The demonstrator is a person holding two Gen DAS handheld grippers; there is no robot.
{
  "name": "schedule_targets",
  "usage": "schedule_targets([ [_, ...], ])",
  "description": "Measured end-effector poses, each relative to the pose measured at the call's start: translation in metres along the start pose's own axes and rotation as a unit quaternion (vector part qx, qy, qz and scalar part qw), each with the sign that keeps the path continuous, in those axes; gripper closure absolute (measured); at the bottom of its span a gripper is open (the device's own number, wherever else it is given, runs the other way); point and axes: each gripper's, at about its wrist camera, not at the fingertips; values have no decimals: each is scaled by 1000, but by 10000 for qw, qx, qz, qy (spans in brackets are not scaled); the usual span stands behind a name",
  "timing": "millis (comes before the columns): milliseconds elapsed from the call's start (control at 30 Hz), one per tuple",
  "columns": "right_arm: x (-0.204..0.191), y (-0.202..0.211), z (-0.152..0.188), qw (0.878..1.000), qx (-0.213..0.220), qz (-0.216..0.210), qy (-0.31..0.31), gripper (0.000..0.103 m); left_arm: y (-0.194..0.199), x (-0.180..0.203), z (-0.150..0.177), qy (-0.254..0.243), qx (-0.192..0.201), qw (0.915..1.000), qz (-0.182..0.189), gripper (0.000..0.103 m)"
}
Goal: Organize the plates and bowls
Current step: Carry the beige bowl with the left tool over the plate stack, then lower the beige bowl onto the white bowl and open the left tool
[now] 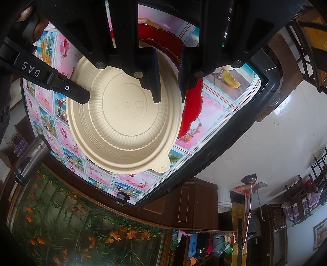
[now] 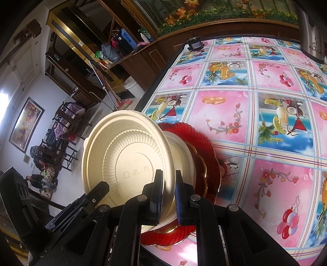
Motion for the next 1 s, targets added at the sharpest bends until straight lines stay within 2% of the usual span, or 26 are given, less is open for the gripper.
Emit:
schedule_targets([
  [833,2,-7,0,9998,-140,-69,-80,88,2,0,0,74,-14,9999,-68,89],
  [967,1,-6,0,9997,-138,-145,-113,87,6,-3,-1,170,57,9998,-41,83],
  [1000,1,-6,0,9997,-149,-168,-122,86,7,-4,-1,179,72,9998,-44,73],
])
Point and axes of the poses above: each gripper's, at about its wrist camera, not at the fingertips, and y roughly against the way its jaws point, x to its right, z to its underside, and after that the axes turned 11 degrees about x, right-handed
